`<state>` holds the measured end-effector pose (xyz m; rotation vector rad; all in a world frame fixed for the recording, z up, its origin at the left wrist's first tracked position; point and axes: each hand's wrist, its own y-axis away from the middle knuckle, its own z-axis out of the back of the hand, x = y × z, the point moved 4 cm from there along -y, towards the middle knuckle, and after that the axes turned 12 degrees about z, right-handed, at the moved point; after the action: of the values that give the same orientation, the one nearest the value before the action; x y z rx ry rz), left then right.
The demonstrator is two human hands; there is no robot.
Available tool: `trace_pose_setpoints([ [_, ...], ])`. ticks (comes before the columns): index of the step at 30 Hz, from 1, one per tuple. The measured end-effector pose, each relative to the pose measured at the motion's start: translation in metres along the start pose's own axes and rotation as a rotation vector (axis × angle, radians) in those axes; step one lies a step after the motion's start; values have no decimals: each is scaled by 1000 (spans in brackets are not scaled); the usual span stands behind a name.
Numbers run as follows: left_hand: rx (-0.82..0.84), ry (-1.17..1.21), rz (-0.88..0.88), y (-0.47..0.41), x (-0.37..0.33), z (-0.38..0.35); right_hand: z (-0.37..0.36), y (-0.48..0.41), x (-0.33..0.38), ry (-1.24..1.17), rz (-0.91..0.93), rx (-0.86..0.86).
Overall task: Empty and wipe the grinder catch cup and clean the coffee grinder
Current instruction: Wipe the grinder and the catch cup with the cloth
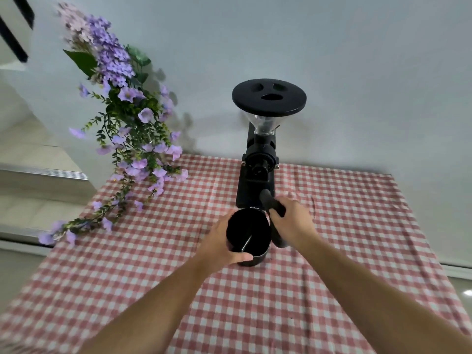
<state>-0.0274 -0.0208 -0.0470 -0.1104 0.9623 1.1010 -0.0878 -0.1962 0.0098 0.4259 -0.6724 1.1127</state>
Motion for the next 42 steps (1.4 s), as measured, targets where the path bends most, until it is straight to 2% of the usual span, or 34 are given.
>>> trace_pose_setpoints([
  [4,-53,-34,-22,4,0,-1,-54,19,26,426,267,296],
  [9,-66,-63,-37,8,-2,3,-42,31,20,440,410,501],
  [11,-78,-59,-45,9,-2,3,-29,32,19,399,400,585],
  [13,-94,-48,-57,9,-3,3,-14,22,19,353,351,538],
  [16,-102,-5,-47,11,-1,0,3,-1,22,317,269,237],
  [18,-117,37,-24,12,1,-2,-8,-8,29,364,218,179],
  [24,-112,98,59,11,5,-4,-62,-5,46,549,212,264],
  [29,-83,54,97,4,8,-5,-70,9,49,535,380,432],
  [33,-84,21,76,3,8,-3,-58,16,43,512,470,518],
  [38,-107,43,73,8,9,-4,-34,19,35,607,579,616],
  [40,-120,43,50,10,7,-5,-23,18,24,694,579,697],
  [42,-128,25,44,11,8,-6,-7,12,12,688,482,706],
])
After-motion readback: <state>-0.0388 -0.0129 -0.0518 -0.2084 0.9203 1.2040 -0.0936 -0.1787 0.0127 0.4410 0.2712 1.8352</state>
